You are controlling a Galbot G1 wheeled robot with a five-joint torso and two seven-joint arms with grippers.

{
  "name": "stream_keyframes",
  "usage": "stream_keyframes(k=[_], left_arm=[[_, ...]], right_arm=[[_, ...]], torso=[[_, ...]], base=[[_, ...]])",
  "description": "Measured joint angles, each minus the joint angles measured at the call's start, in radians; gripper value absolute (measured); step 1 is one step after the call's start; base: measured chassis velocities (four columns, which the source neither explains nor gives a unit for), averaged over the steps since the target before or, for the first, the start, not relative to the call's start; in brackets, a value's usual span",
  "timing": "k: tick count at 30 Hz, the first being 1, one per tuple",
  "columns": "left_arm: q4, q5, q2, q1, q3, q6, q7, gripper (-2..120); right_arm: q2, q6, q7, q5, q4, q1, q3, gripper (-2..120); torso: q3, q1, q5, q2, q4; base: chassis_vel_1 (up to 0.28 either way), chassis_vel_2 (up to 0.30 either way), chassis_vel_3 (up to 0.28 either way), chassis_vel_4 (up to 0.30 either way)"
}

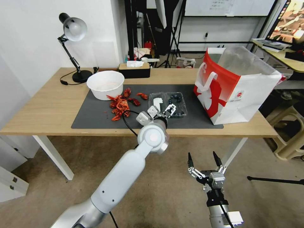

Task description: Close the takeout container lid, then place the container into the takeout bag.

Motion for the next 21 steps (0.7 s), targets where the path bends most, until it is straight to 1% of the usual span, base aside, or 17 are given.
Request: stream_keyframes(k=[11, 21], left_arm=[[-0.003, 0.004, -0.01, 0.027, -0.025, -0.035, 0.023, 100], [-0.034, 0.011, -0.025, 0.076, -0.068, -0.06, 0.035, 100]], right_arm=[[0.005, 0.005, -0.005, -0.012, -0.005, -0.004, -0.003, 100], [0.018, 0.013, -0.011, -0.035, -0.015, -0.007, -0.013, 100]], torso=[[0.0, 0.0, -0.0001, 0.0, -0.0001], [0.0, 0.0, 0.0, 0.0, 0.0001]], base=[[0.0, 0.0, 0.0, 0.0], [0.0, 0.0, 0.0, 0.0]])
